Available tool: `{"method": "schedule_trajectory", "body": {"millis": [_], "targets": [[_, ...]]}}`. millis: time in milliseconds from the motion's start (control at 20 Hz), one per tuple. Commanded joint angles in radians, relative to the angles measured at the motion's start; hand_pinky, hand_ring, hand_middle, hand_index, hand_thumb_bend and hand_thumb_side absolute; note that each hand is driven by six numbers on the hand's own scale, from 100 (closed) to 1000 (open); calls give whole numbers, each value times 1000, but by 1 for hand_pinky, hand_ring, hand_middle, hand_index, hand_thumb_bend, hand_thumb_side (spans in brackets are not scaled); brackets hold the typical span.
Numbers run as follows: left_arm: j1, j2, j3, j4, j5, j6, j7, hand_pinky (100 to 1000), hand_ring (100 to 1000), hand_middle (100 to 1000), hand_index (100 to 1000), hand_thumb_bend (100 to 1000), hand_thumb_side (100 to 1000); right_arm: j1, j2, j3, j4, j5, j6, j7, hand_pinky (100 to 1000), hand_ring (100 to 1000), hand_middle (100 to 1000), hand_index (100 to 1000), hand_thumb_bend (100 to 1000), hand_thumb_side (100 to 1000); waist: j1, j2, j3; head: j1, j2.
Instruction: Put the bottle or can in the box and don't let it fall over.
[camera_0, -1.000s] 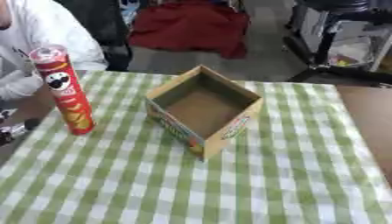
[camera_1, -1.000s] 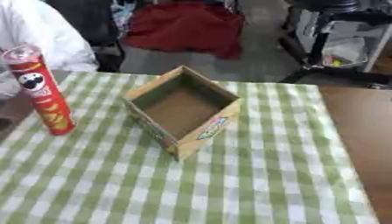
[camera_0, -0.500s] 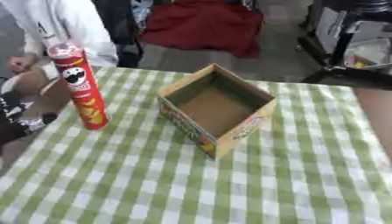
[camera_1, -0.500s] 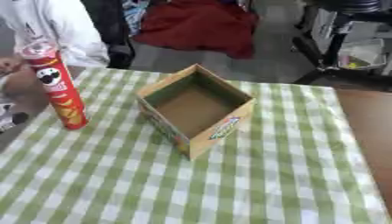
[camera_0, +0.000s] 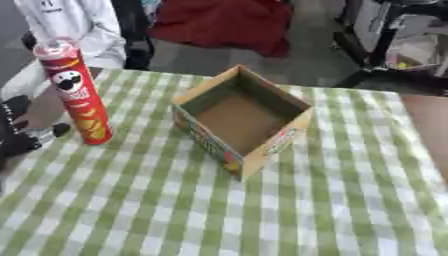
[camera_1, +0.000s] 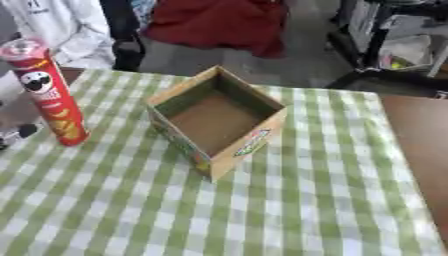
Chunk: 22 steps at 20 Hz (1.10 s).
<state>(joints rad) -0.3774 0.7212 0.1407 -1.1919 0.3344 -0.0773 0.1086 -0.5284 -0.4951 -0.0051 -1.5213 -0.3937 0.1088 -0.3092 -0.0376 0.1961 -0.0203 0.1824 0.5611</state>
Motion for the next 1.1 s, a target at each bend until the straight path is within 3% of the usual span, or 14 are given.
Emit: {"method": "schedule_trajectory", "body": {"millis": [50,1100], "targets": [[-31,45,-2,3,11,1,-11,940,958,835,884,978,178,-21,-15,-6,-24,-9,4,-1,868,892,872,891,359,864,0,-9,-2,-7,-17],[-164,12,-28,67,-6,-8,23,945,953,823,870,1000,185,-46,10,5,-23,-15,9,7,866,882,864,889,350,872,-11,13,-15,4,-54]]}}
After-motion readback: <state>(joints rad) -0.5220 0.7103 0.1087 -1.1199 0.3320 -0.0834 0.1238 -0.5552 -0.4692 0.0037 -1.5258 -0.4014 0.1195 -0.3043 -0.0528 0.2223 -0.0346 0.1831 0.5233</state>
